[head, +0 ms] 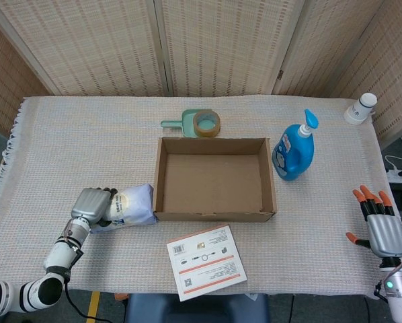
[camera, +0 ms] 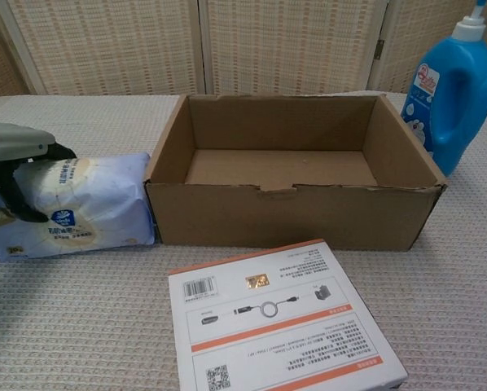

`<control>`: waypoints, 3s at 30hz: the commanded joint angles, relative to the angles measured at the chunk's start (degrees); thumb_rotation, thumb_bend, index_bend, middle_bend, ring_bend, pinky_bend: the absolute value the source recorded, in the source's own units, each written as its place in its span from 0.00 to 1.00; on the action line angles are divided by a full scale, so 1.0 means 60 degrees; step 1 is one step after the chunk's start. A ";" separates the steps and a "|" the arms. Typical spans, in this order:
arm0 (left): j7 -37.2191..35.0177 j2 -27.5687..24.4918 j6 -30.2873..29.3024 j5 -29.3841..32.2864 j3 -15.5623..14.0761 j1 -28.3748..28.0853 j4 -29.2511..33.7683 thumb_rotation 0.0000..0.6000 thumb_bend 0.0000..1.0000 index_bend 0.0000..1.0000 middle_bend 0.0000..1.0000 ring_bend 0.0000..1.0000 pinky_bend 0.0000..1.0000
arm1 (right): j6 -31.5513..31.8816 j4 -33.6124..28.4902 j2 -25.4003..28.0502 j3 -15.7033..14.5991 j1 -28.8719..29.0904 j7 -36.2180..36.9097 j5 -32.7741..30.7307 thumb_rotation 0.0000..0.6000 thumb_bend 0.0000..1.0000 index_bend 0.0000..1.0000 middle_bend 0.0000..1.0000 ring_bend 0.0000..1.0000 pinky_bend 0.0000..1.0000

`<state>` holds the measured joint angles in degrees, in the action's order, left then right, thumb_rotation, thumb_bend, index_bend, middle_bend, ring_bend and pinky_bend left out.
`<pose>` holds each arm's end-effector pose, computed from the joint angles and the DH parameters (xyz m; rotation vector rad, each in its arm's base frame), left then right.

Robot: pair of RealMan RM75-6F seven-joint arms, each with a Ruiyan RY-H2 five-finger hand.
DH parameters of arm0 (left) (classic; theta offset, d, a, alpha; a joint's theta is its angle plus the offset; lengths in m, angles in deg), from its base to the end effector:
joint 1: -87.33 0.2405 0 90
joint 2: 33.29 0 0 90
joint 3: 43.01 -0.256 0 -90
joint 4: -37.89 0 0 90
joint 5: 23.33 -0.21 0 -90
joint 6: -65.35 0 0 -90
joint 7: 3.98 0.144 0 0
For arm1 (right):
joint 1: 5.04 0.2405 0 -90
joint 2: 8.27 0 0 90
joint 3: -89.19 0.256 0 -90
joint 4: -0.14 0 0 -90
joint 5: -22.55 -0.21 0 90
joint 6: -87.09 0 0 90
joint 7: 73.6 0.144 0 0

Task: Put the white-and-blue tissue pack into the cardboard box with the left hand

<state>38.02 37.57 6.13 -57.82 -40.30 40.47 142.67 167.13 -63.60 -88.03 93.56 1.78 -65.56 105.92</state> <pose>-0.1874 0.3231 0.0528 -1.8106 -0.9555 -0.4351 -0.3814 -0.2027 0.1181 1.3630 -0.8874 0.8017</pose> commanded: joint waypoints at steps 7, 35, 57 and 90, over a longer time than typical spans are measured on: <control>0.1132 -0.0896 -0.0794 -0.0036 -0.0358 -0.0219 0.0397 1.00 0.30 0.47 0.60 0.58 0.70 | -0.0051 -0.0039 0.0049 0.0016 0.0001 0.0090 -0.0045 1.00 0.00 0.09 0.00 0.00 0.00; -0.1920 0.0100 -0.3231 -0.3985 0.2425 -0.0579 0.0790 1.00 0.29 0.59 0.71 0.69 0.82 | -0.0537 -0.0302 0.0397 -0.0143 0.0057 0.0359 -0.0092 1.00 0.00 0.07 0.00 0.00 0.00; -0.1022 0.3539 -0.1937 -0.2663 0.3364 -0.2622 -0.1328 1.00 0.29 0.58 0.70 0.69 0.82 | -0.0926 -0.0168 0.0556 -0.0004 0.0133 0.0847 -0.0394 1.00 0.00 0.07 0.00 0.00 0.00; 0.0722 -0.0674 -0.2673 -0.1468 0.2110 -0.0905 0.0516 1.00 0.25 0.00 0.00 0.00 0.06 | -0.1102 -0.0047 0.0437 -0.0186 0.0126 0.0840 -0.0293 1.00 0.00 0.10 0.00 0.00 0.00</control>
<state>42.12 37.00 -7.58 -67.24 -25.56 31.93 144.83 160.56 -63.83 -85.40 92.51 2.53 -60.45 104.10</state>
